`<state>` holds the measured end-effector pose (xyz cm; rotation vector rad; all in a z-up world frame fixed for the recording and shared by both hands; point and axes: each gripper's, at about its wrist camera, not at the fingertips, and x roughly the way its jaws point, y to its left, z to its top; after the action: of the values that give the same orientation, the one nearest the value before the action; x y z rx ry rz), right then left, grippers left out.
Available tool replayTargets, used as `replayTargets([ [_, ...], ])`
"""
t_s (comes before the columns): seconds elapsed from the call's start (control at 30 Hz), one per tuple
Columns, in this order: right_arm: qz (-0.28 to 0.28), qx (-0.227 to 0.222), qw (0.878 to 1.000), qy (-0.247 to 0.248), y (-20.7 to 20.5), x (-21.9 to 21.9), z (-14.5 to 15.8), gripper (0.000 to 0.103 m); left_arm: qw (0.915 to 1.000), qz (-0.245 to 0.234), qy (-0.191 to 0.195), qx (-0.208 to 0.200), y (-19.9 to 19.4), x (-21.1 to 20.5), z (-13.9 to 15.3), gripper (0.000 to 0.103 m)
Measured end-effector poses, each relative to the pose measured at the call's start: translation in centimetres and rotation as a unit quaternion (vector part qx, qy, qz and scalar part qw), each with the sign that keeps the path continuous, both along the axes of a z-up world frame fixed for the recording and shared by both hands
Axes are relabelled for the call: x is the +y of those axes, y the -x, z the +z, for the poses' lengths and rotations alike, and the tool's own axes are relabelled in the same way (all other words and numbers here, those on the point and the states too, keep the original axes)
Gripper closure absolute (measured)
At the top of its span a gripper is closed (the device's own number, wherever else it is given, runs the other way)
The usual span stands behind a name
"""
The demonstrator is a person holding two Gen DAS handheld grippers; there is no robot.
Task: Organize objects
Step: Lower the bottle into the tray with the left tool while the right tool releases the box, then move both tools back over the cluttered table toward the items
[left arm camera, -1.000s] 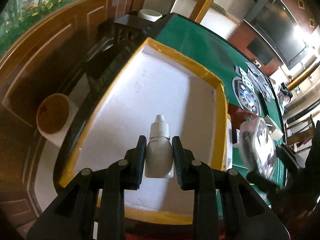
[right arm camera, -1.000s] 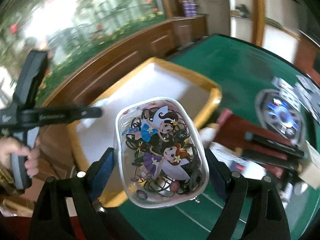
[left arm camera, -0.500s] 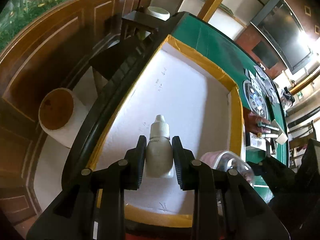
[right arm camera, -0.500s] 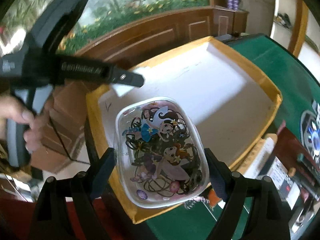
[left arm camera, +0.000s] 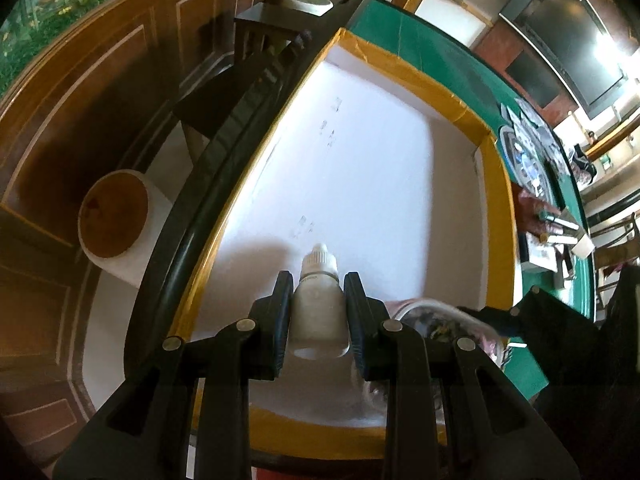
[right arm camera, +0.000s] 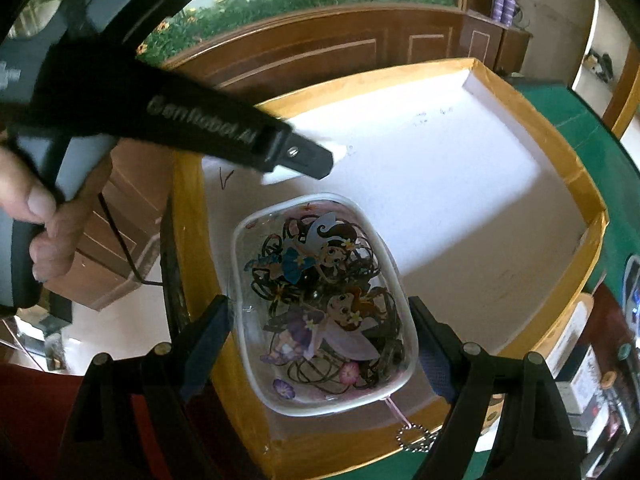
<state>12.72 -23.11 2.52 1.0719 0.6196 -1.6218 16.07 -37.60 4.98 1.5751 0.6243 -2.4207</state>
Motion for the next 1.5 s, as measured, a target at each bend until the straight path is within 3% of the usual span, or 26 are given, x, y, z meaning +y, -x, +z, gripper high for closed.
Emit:
replayTargets([
  [0.17, -0.006, -0.002, 1.000, -0.002, 0.5, 0.0, -0.4, 0.017, 0.9999, -0.005, 0.014, -0.007, -0.5, -0.2, -0.5, 0.077],
  [0.27, -0.015, 0.018, 0.999, -0.024, 0.8, -0.1, -1.3, 0.017, 0.9996, -0.009, 0.026, -0.010, -0.5, -0.1, -0.6, 0.077],
  [0.63, -0.015, -0.015, 0.999, -0.025, 2.0, -0.6, -1.9, 0.015, 0.9993, 0.003, 0.033, -0.016, -0.7, -0.1, -0.6, 0.077],
  [0.73, -0.021, -0.021, 1.000, -0.010, 2.4, -0.3, -1.2, 0.008, 0.9993, 0.009, 0.033, -0.018, -0.9, 0.0, -0.3, 0.076],
  [0.8, -0.023, -0.022, 0.999, 0.004, 2.5, 0.0, -0.4, 0.002, 0.9994, 0.017, 0.028, -0.010, -1.1, 0.0, 0.1, 0.065],
  [0.9, -0.025, -0.017, 0.999, 0.029, 2.3, 1.0, 1.2, 0.001, 0.9992, 0.027, 0.027, 0.009, -1.4, 0.1, 1.2, 0.048],
  [1.07, -0.075, -0.007, 0.994, 0.075, 3.2, 5.1, 3.8, 0.001, 0.9988, 0.019, 0.028, 0.035, -1.0, 1.3, 3.3, 0.042],
  [1.2, -0.168, -0.012, 0.982, 0.087, 5.3, 10.3, 4.3, 0.001, 0.9987, -0.004, 0.014, 0.048, 0.5, 3.6, 4.1, 0.034],
  [1.33, -0.268, -0.042, 0.959, 0.079, 7.5, 15.5, 3.0, 0.001, 0.9975, -0.050, -0.015, 0.047, 2.8, 7.4, 4.1, 0.032],
  [1.5, -0.351, -0.053, 0.932, 0.070, 7.8, 21.0, 2.6, 0.001, 0.9912, -0.124, -0.027, 0.036, 5.4, 13.0, 3.9, 0.032],
])
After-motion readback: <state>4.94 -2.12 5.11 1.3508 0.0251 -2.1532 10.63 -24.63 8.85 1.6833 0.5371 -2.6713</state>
